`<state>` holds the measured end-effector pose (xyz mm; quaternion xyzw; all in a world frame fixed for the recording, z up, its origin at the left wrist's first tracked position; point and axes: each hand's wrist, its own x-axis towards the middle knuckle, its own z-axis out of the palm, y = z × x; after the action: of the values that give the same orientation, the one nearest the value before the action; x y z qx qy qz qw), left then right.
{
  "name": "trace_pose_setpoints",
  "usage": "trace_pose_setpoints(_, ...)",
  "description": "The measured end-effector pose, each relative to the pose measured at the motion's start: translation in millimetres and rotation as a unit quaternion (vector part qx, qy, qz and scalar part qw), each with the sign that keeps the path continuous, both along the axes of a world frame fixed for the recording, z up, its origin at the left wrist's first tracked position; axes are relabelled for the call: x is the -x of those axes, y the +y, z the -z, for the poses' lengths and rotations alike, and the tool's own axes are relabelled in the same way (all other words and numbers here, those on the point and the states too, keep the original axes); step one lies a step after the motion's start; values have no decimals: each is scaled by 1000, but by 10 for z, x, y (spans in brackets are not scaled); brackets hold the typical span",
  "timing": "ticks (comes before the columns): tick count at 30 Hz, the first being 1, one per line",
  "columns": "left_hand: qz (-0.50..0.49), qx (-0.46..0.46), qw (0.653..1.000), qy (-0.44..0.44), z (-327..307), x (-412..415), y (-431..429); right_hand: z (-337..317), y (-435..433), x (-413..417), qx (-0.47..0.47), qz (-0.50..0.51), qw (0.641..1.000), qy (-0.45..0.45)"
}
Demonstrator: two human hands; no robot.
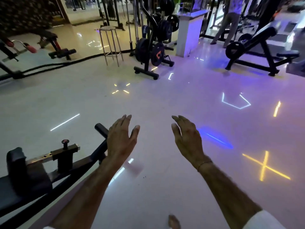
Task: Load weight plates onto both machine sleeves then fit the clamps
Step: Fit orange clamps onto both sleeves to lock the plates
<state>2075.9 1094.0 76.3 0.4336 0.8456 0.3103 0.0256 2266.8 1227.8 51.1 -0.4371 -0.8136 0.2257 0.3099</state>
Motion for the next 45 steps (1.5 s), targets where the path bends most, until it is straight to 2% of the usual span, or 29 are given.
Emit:
trace_pose_setpoints(6,-69,0,998,-8,-48,870,1268,-193,1503,1071,-9,-80,996,-24)
trace_pose_setpoints(14,-124,-4,992,-30,338,2499,3154,4,3536,2964,-13,-157,986,-60)
trace_pose_setpoints(18,-146,-1,989,-34,301,3306,3913,-79,4372,3910,-19,-200,977,-68)
trace_pose_setpoints(24,-218,3,976,-10,155,4574,4748,-160,5387,5471,-24,-269,962,-46)
trace_pose_setpoints(28,-305,-1,952,-6,195,5493,5114,-90,5988,6707,-17,-338,940,-42)
trace_pose_setpoints(36,-464,-18,886,-21,72,7020,5247,-176,6124,9008,-14,-490,871,-33)
trace_pose_setpoints(45,-573,-54,816,-50,363,9274,4494,30,5248,11669,-24,-595,800,-66)
